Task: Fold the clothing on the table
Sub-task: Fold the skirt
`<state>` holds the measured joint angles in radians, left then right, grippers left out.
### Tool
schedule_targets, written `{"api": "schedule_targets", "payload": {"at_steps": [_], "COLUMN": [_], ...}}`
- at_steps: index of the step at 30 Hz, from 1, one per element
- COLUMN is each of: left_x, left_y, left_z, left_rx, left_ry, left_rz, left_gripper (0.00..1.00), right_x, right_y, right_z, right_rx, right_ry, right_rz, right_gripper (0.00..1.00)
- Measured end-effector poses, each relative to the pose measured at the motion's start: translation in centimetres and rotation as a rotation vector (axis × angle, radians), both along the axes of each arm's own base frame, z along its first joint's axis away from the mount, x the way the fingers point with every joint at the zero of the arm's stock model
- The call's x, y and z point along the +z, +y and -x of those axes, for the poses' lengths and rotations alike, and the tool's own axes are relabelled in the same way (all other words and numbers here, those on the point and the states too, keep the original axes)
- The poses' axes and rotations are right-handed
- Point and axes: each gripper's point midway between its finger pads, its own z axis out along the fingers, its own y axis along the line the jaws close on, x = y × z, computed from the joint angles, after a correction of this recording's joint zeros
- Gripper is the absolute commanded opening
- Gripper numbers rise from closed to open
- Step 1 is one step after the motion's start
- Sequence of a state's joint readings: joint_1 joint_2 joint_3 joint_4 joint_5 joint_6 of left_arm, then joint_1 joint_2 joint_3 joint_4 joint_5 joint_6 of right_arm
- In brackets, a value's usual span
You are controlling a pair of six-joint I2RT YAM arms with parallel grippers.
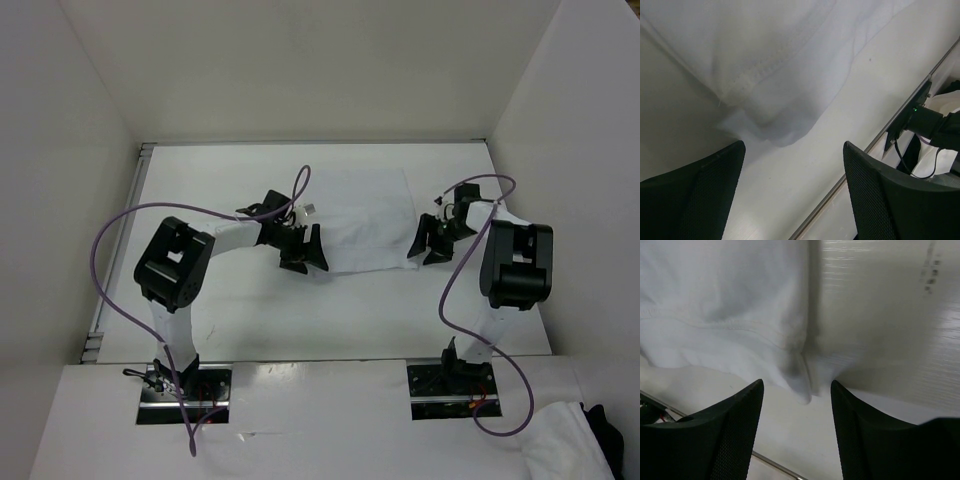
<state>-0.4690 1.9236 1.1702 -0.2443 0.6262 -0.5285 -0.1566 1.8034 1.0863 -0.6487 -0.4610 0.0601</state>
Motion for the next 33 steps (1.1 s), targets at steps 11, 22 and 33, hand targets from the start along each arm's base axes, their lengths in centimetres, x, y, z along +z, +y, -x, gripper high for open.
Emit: {"api": "schedule_targets", "payload": {"at_steps": [11,22,33], "left_x": [-0.8,-2.2,-1.0], "left_y": [-0.3,0.3,1.4], "left_z": [-0.5,-0.8,0.3], "left_rx": [0.025,0.045,0.01], "left_ry": [0.014,0.011,-0.002], "left_rz": [-0.004,-0.057,-0.102], "left_gripper": [0.56,0.0,0.02], "right_x": [-0.2,3.3,8.5], "right_y": [4.1,3.1,3.5], "right_z": [1.1,0.4,-0.4], "right_rx": [0.153,0.126,0.216], "right_ry": [0.011,-0.101,-0.214], "right_rz": [-0.001,0.065,-0.038], "right_gripper": [0.37,0.0,0.0]}}
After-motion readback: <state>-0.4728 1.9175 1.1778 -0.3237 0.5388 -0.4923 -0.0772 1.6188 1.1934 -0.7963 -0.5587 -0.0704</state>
